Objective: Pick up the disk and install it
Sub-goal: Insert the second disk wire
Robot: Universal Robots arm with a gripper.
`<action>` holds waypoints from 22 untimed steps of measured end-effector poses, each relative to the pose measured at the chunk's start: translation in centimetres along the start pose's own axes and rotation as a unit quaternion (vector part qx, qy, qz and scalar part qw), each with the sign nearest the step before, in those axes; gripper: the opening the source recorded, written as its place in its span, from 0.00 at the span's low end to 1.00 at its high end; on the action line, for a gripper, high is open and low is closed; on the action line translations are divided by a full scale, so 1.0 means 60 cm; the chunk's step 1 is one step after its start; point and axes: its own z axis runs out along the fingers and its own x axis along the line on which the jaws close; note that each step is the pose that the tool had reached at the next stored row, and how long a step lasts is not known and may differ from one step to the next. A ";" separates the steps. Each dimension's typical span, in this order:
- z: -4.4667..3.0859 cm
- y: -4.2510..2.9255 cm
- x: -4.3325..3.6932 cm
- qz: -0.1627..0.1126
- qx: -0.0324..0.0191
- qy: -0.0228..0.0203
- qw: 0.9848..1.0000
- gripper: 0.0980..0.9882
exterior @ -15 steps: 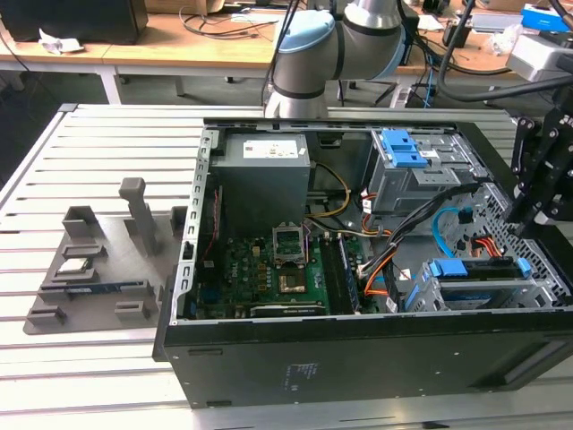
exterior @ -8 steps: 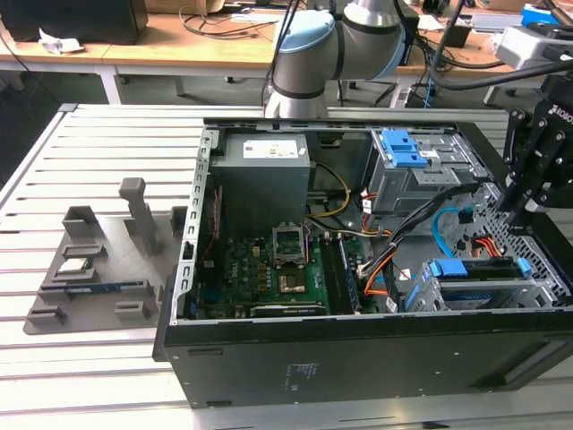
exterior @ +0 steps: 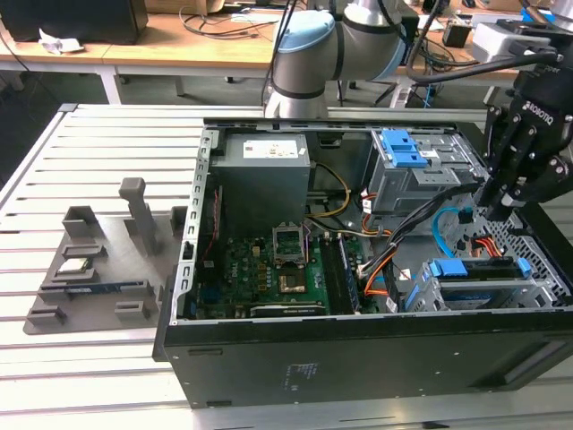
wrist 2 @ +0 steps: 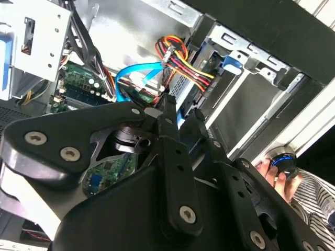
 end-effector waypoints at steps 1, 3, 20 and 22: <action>0.000 0.004 -0.001 0.000 0.000 0.000 1.000 0.23; 0.002 0.015 -0.001 -0.001 0.000 0.000 1.000 0.23; 0.023 0.039 -0.002 -0.020 0.002 0.001 1.000 0.07; 0.023 0.039 -0.002 -0.020 0.002 0.001 1.000 0.07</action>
